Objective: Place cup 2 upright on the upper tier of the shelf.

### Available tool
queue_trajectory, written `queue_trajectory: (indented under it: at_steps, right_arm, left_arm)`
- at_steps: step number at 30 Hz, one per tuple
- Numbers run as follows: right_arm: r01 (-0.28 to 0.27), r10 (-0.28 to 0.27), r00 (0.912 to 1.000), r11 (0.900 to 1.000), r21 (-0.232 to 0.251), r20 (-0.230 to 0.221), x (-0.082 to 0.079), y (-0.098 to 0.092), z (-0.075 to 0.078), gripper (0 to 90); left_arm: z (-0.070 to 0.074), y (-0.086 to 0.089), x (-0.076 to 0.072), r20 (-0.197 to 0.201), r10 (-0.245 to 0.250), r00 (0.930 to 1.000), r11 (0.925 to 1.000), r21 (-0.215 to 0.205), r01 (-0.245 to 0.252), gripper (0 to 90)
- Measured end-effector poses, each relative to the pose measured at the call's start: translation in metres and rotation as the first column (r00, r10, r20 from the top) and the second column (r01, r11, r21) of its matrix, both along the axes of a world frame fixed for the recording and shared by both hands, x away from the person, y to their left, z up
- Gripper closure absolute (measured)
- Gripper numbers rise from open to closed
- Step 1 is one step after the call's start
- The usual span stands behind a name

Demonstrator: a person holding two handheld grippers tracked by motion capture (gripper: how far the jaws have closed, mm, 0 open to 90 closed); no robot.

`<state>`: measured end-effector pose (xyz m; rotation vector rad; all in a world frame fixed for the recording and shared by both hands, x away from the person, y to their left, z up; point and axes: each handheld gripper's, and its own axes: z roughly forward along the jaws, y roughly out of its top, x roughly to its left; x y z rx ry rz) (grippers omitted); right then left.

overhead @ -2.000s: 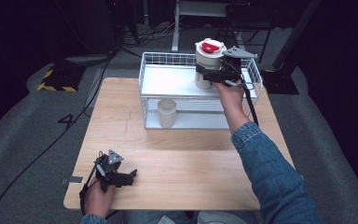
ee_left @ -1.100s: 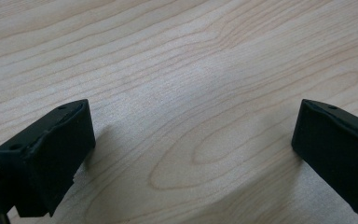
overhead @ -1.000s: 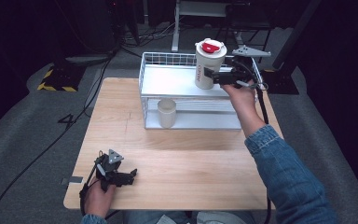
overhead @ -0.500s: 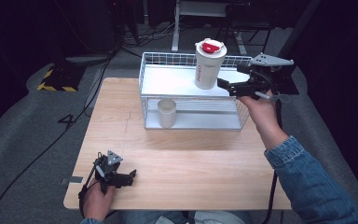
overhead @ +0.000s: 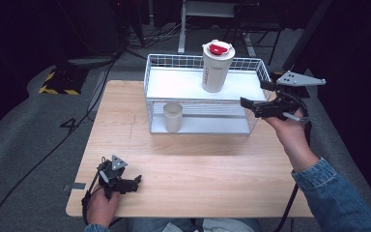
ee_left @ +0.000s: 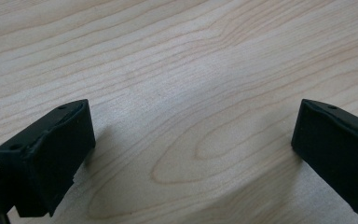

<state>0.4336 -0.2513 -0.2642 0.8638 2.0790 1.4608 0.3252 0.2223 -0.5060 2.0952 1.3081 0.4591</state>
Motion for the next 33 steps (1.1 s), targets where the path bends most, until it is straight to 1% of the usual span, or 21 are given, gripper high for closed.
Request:
queue_trajectory:
  at_steps: [7,10,15,19,21,25,27,29,33]
  right_arm:
    - [0.008,-0.008,0.9999,1.000,-0.019,-0.012,-0.013,-0.016,-0.014,0.0]
    - [0.002,-0.003,0.9996,1.000,-0.023,-0.028,-0.017,-0.022,-0.022,0.0]
    - [0.011,-0.013,0.9983,0.999,-0.046,-0.057,-0.023,-0.030,-0.034,0.0]
    - [0.015,-0.018,0.9967,0.999,-0.041,-0.079,-0.028,-0.037,-0.044,0.0]
    - [0.026,-0.029,0.9959,0.999,-0.039,-0.085,-0.030,-0.040,-0.051,0.0]
    - [0.039,-0.046,0.9938,0.997,-0.064,-0.101,-0.034,-0.045,-0.065,0.1]
    - [0.047,-0.053,0.9912,0.998,-0.049,-0.121,-0.037,-0.048,-0.073,0.2]
    - [0.053,-0.058,0.9898,0.998,-0.045,-0.130,-0.039,-0.052,-0.081,0.3]
    - [0.068,-0.076,0.9861,0.996,-0.056,-0.148,-0.045,-0.058,-0.096,0.9]
  left_arm:
    - [0.000,-0.001,0.003,0.001,0.015,0.9999,0.9999,-0.001,-0.015,0.0]
    - [0.000,-0.001,0.004,0.001,0.018,0.9998,0.9998,-0.003,-0.018,0.0]
    - [0.000,-0.001,0.003,0.000,0.018,0.9998,0.9998,-0.003,-0.018,0.0]
    - [0.000,-0.001,0.003,0.001,0.018,0.9998,0.9998,-0.004,-0.018,0.0]
    - [0.000,-0.001,0.003,0.001,0.018,0.9998,0.9998,-0.003,-0.018,0.0]
    - [0.000,-0.001,0.003,0.001,0.018,0.9998,0.9998,-0.003,-0.018,0.0]
    - [0.000,-0.001,0.003,0.001,0.018,0.9998,0.9998,-0.003,-0.018,0.0]
    - [0.000,-0.001,0.003,0.001,0.018,0.9998,0.9998,-0.003,-0.018,0.0]
    - [0.000,-0.001,0.003,0.001,0.018,0.9998,0.9998,-0.003,-0.018,0.0]
